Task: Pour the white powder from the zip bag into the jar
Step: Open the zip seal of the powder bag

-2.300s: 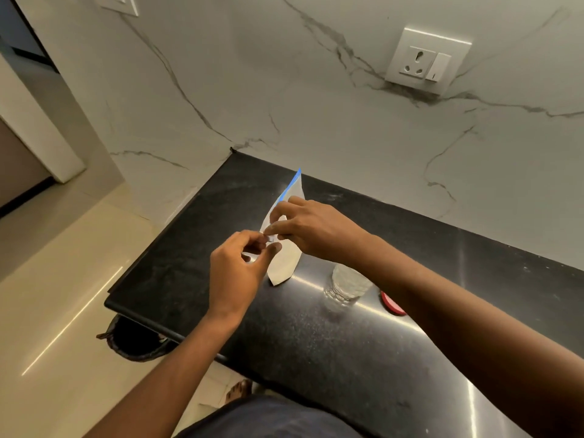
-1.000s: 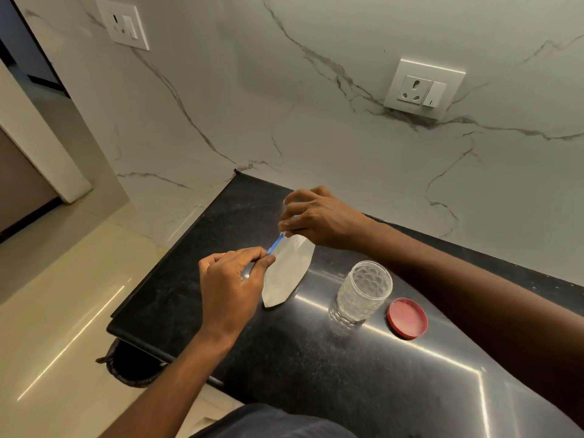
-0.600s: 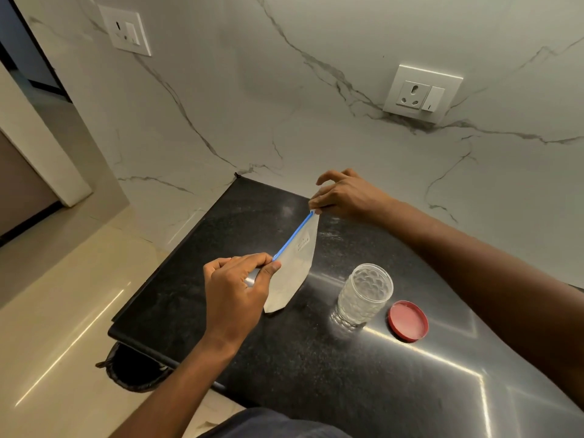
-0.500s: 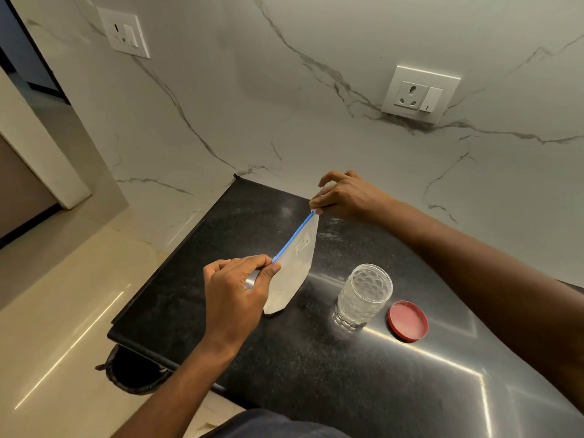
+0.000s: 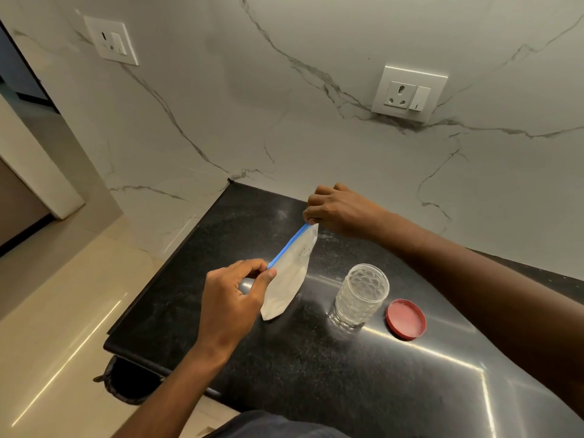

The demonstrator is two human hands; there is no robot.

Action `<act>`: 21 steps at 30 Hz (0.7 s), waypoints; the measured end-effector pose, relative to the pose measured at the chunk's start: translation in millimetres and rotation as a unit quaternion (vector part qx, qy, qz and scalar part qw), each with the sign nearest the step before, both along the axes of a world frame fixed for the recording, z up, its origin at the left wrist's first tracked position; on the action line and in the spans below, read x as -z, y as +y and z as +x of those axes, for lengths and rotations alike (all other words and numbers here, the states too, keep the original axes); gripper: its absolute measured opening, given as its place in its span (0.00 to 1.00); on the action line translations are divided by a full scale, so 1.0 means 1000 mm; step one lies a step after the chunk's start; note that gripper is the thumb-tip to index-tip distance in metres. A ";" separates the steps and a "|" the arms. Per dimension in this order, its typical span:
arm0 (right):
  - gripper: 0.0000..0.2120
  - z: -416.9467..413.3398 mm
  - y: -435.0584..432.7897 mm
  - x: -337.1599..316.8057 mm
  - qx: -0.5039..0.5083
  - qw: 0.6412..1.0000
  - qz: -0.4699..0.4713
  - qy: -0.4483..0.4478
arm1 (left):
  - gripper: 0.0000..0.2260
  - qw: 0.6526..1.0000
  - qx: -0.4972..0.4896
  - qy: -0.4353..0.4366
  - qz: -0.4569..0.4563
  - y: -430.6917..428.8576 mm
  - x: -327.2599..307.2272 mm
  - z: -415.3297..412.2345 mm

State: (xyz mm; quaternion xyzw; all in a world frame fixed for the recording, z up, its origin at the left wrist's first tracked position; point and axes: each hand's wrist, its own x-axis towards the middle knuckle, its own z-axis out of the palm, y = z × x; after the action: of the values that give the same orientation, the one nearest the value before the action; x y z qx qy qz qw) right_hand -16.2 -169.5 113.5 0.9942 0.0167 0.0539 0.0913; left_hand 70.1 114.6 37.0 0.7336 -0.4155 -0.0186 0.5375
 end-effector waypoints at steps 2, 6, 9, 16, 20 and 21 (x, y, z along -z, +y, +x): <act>0.16 -0.002 -0.002 0.003 -0.001 1.000 -0.021 0.004 | 0.19 1.000 0.002 -0.020 -0.001 0.000 0.001 0.000; 0.13 -0.006 -0.007 0.000 0.010 0.999 -0.040 -0.002 | 0.20 1.000 0.002 -0.010 0.000 -0.001 -0.002 0.001; 0.14 -0.014 0.004 -0.003 0.088 0.993 0.073 -0.037 | 0.19 0.999 0.026 0.042 0.019 0.002 -0.005 0.008; 0.11 -0.021 0.095 0.034 0.276 0.722 0.615 -0.157 | 0.10 0.949 0.092 0.282 0.106 -0.032 -0.044 0.047; 0.10 -0.009 0.122 0.045 0.319 0.580 0.724 -0.194 | 0.07 0.921 0.131 0.326 0.169 -0.054 -0.048 0.051; 0.10 -0.008 0.124 0.046 0.323 0.557 0.738 -0.203 | 0.08 0.916 0.136 0.334 0.173 -0.056 -0.049 0.050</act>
State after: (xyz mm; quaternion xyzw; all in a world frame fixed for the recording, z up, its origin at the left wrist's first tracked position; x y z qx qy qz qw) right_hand -24.5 -45.3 67.6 0.6157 -0.3699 0.2150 -0.6617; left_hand 120.1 58.5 86.2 0.7025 -0.2976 -0.4075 0.5019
